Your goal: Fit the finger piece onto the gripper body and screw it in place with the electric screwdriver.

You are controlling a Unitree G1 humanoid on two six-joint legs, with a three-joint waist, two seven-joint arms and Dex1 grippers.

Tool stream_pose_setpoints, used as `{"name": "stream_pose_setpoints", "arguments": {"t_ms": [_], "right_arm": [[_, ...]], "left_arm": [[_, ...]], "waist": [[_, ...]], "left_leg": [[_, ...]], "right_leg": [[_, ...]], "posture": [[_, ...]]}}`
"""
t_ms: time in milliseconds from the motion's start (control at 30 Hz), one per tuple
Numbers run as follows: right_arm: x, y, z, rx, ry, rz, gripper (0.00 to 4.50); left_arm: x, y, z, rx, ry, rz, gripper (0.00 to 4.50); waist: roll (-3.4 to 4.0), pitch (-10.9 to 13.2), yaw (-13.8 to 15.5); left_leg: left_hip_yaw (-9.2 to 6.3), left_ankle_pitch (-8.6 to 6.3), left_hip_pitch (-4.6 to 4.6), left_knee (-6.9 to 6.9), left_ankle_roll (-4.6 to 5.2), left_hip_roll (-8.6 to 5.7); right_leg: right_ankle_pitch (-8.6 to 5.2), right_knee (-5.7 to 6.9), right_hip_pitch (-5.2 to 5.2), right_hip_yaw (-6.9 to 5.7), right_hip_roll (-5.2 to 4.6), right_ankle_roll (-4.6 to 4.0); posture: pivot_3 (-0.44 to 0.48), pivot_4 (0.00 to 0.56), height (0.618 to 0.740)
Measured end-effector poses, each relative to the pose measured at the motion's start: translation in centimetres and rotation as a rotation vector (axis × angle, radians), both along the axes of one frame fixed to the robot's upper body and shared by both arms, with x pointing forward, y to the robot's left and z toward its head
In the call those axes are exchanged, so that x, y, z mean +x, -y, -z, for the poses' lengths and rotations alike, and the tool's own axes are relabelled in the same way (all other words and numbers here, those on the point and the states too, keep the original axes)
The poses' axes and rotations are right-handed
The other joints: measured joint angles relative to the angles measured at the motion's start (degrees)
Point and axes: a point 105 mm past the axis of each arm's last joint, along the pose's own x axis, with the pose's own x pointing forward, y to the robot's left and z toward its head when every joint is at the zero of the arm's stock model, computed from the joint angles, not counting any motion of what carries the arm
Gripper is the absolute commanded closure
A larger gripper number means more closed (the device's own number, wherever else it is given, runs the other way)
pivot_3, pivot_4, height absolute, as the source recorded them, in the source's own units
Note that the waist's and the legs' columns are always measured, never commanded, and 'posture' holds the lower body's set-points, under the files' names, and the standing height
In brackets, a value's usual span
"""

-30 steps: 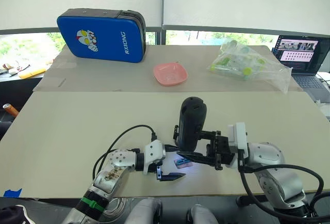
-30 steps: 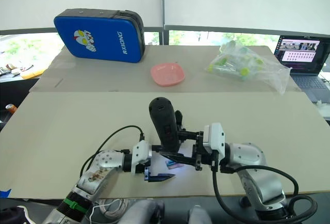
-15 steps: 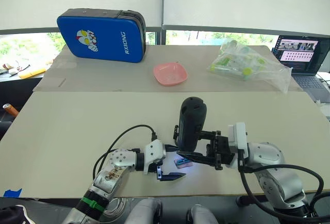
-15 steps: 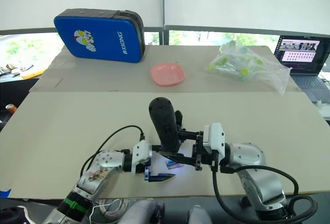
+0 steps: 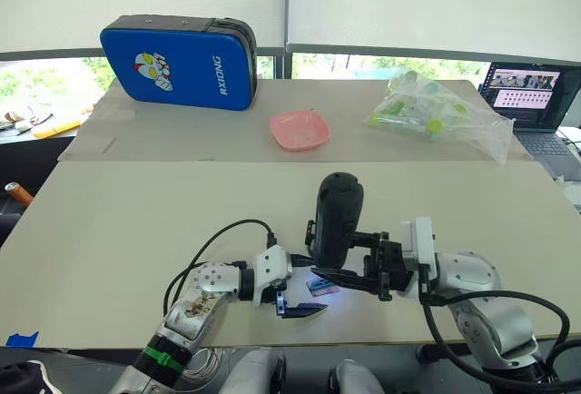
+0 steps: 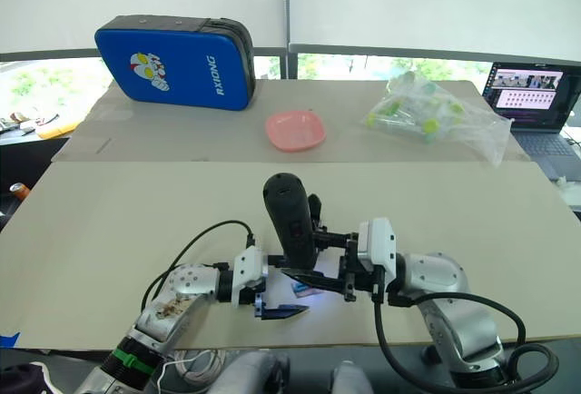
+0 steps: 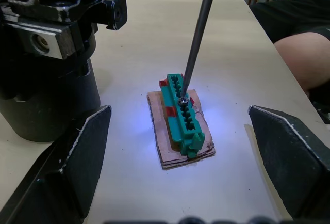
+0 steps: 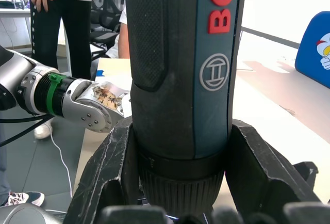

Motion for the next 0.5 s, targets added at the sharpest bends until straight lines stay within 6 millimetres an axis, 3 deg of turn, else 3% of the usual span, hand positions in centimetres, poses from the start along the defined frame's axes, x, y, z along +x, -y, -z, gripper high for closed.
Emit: {"name": "stream_pose_setpoints", "arguments": {"t_ms": [500], "right_arm": [[-0.05, 0.02, 0.12, -0.004, -0.004, -0.009, 2.6]], "left_arm": [[0.0, 0.0, 0.0, 0.0, 0.0, 0.0, 0.03]], "waist": [[0.0, 0.0, 0.0]], "left_leg": [[0.0, 0.0, 0.0, 0.0, 0.0, 0.0]], "right_leg": [[0.0, 0.0, 0.0, 0.0, 0.0, 0.0]], "posture": [[0.0, 0.15, 0.74]]}}
